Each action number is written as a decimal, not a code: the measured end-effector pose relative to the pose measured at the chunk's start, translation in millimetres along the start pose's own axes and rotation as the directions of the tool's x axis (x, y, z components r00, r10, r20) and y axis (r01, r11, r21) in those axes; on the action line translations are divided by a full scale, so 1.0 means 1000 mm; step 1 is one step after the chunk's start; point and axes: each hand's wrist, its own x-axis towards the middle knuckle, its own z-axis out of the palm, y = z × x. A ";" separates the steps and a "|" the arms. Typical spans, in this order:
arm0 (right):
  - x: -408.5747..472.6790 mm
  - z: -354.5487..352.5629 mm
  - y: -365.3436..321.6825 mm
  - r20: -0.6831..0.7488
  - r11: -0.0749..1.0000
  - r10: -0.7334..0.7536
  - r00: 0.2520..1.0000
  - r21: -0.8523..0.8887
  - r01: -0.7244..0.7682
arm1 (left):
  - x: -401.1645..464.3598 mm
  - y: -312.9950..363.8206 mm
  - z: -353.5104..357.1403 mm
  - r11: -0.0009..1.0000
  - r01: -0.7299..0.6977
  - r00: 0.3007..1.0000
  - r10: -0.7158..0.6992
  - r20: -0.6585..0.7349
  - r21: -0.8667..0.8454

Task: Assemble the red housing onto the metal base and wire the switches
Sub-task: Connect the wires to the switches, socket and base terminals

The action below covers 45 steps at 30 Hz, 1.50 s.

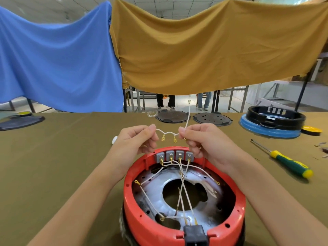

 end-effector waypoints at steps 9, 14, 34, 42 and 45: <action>0.000 -0.004 0.002 -0.089 0.908 -0.316 0.945 -0.316 0.274 | 0.001 0.000 -0.008 0.992 -0.031 0.999 0.029 0.013 0.124; -0.003 -0.012 0.000 -0.049 0.978 -0.199 0.979 -0.074 0.195 | -0.001 0.000 -0.007 0.988 -0.030 0.998 0.021 0.062 0.153; -0.008 -0.007 -0.003 0.114 0.965 -0.059 0.992 -0.249 0.086 | -0.003 0.002 -0.004 0.971 -0.094 0.976 0.046 0.213 0.218; -0.008 -0.003 0.000 0.168 0.892 -0.166 0.972 -0.394 0.221 | -0.002 -0.005 -0.002 0.954 -0.108 0.966 0.034 0.257 0.280; -0.007 -0.001 -0.002 0.154 0.867 -0.235 0.960 -0.414 0.278 | -0.002 -0.006 -0.002 0.943 -0.129 0.965 0.049 0.257 0.308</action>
